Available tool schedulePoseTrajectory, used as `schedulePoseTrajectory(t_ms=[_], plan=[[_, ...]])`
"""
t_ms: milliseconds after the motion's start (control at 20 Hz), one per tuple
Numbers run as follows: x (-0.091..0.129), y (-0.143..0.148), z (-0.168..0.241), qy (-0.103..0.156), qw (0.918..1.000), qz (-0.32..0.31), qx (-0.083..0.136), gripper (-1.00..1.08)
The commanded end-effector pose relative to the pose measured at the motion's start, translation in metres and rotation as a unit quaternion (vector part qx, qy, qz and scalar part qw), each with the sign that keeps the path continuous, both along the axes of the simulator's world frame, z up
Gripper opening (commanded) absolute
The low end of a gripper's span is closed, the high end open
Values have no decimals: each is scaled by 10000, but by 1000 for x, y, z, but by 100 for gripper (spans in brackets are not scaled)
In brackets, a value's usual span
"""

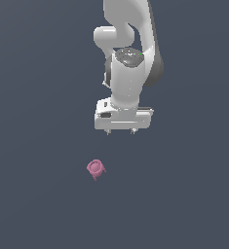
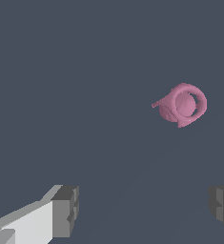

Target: Pick up the object and move it to a goal position.

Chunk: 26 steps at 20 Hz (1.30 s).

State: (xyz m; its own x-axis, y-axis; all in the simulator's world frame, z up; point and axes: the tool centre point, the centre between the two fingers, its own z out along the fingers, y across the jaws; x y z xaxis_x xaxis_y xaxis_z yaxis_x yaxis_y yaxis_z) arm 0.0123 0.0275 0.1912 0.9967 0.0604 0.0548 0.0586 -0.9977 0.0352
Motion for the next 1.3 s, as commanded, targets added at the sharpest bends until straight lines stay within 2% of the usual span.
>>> schedulePoseTrajectory(t_ms=[0, 400, 750, 1250], plan=[[0, 0, 0, 1, 10000, -3, -3, 100], [7, -5, -4, 22, 9998, 186, -17, 100], [22, -17, -15, 77, 9980, 627, -39, 100], [54, -47, -44, 195, 9865, 1626, -46, 100]])
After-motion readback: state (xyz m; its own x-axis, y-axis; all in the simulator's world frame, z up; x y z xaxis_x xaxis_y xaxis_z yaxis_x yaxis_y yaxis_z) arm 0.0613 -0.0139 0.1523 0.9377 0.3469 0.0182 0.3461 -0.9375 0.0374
